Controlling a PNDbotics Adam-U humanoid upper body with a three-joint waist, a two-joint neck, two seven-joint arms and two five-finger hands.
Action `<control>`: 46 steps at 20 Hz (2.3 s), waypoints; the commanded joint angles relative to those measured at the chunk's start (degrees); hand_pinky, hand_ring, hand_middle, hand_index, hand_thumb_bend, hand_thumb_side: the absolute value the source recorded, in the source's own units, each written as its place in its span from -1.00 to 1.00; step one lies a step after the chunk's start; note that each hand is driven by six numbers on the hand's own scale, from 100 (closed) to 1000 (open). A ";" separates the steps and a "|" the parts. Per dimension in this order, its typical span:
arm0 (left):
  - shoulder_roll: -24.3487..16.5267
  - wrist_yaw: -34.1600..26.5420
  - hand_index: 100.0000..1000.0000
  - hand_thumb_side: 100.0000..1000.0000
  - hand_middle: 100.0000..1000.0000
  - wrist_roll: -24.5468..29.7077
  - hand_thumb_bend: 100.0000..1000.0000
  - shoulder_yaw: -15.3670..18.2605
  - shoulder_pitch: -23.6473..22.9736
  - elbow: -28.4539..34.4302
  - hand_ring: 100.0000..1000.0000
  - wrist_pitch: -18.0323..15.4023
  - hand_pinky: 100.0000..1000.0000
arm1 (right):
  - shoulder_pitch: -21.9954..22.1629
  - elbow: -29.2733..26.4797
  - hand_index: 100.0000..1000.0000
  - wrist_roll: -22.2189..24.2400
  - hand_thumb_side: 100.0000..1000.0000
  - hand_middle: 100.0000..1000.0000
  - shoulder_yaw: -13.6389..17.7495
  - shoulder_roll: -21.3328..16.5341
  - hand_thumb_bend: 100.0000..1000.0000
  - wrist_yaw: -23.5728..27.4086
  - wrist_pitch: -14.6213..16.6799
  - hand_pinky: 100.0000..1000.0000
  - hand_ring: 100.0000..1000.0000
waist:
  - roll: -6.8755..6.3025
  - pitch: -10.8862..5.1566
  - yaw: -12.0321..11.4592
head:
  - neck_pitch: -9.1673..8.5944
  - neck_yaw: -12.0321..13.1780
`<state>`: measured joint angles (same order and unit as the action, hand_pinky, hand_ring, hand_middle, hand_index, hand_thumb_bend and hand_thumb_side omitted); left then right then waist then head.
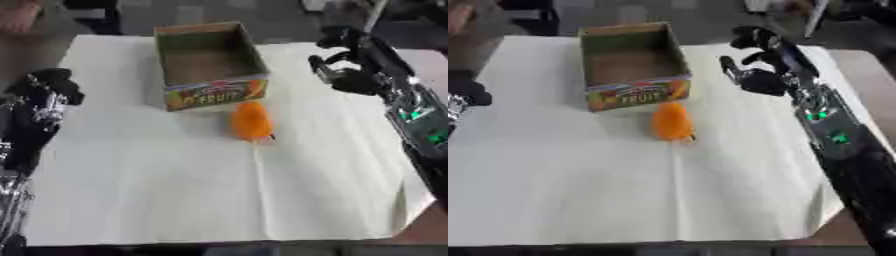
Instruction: Pick up objects on the table and place them in the box.
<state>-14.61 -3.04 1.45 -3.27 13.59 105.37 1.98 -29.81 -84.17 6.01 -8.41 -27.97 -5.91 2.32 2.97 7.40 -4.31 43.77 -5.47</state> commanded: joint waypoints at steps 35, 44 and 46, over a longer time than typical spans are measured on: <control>-0.63 0.04 0.38 -0.26 0.00 0.93 -0.78 -0.11 0.74 0.98 0.12 -0.08 0.27 | -8.60 12.38 0.80 13.63 -0.28 0.65 -9.84 4.75 -0.43 -21.98 8.38 0.64 0.87 | -0.66 -0.85 -1.53 | 0.35 -1.28; -0.56 0.00 0.38 -0.26 0.00 0.97 -0.78 -0.16 0.74 1.04 0.12 -0.07 0.27 | -9.57 16.13 0.80 14.85 -0.22 0.66 -10.60 6.77 -0.37 -25.84 10.56 0.66 0.87 | -0.87 -0.82 -1.67 | 0.35 -1.49; -0.55 -0.01 0.38 -0.26 0.00 0.95 -0.78 -0.16 0.73 1.06 0.12 -0.07 0.27 | -9.73 16.79 0.80 14.95 -0.20 0.66 -10.74 7.08 -0.35 -26.75 10.96 0.66 0.86 | -0.90 -0.82 -1.76 | 0.35 -1.53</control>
<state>-14.61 -2.99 2.27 -3.31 13.61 105.38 1.99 -38.32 -67.32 20.93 -19.28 -20.35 -31.78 12.86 2.32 7.39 -6.00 43.78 -6.80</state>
